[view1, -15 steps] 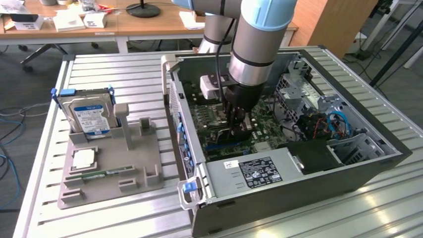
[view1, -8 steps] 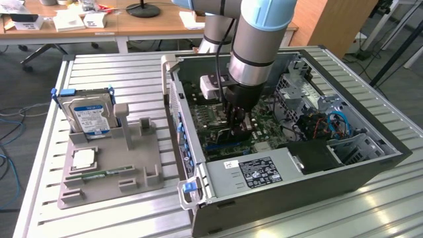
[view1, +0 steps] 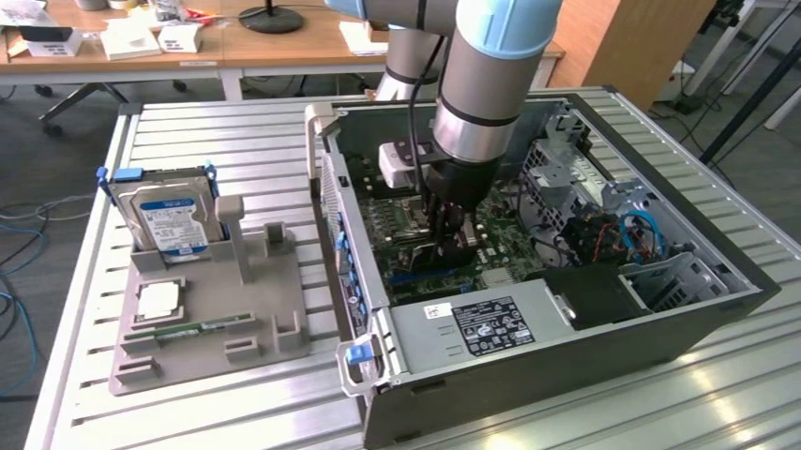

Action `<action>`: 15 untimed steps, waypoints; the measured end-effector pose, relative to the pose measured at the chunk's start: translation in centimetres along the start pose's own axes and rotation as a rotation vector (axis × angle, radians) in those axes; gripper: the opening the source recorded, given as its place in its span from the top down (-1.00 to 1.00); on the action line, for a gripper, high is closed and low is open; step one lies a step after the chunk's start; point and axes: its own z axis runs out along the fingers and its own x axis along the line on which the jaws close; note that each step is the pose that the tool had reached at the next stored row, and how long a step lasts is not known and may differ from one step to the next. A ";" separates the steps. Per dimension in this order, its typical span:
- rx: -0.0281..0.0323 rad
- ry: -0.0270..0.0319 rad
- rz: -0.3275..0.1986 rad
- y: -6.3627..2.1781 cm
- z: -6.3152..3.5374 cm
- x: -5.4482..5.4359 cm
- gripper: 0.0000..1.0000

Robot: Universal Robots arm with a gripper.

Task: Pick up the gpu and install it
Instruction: 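Insert the gpu into the slot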

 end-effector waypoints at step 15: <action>0.0000 0.0000 0.000 0.00 0.18 0.0 0.47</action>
